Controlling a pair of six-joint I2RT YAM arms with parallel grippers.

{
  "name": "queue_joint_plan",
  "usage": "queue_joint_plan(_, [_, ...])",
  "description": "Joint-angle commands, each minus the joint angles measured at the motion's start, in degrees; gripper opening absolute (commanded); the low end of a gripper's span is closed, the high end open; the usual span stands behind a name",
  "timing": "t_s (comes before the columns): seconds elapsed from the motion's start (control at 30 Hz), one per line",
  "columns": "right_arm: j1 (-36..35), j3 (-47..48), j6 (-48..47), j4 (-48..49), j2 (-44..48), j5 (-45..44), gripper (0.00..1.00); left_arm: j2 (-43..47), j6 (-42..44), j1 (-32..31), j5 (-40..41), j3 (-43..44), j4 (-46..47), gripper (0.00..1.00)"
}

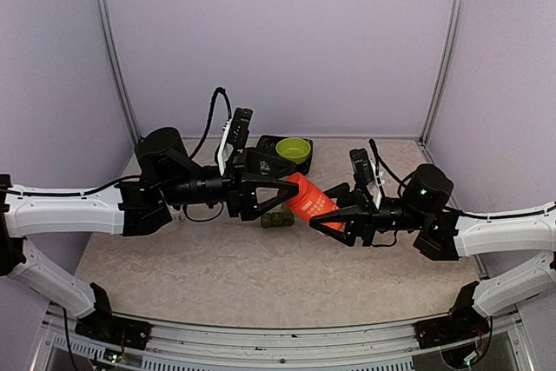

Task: Sort the pills into containers
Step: Unscrew the lid of the pill bottle from the pill bottle.

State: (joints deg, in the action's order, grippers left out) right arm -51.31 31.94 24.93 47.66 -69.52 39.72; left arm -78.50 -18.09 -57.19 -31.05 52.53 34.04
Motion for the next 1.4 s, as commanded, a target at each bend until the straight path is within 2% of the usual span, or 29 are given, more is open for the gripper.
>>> queue_joint_plan(0.0, [0.4, 0.2, -0.4, 0.7, 1.3, -0.9, 0.10, 2.5, 2.0, 0.2, -0.4, -0.9, -0.5, 0.76])
queue_joint_plan(0.47, [0.5, 1.5, -1.1, -1.0, 1.5, -1.1, 0.10, 2.3, 2.7, 0.1, 1.3, -1.2, -3.0, 0.75])
queue_joint_plan(0.7, [0.5, 1.9, -1.1, -0.6, 0.9, -0.3, 0.10, 1.7, 2.7, 0.0, 2.3, -1.0, -3.2, 0.72])
queue_joint_plan(0.83, [0.5, 2.0, -1.5, -1.0, 0.9, -0.3, 0.10, 1.6, 2.7, 0.0, 2.3, -1.1, -3.0, 0.67])
queue_joint_plan(1.23, [0.9, 1.5, -1.6, -1.0, 1.5, -0.9, 0.10, 0.7, 2.3, -0.1, 1.1, -0.6, -3.4, 0.67])
queue_joint_plan(1.37, [1.0, 1.6, -1.6, -1.1, 1.3, -0.9, 0.10, 0.9, 1.9, -0.1, 1.5, -1.1, -2.5, 0.60])
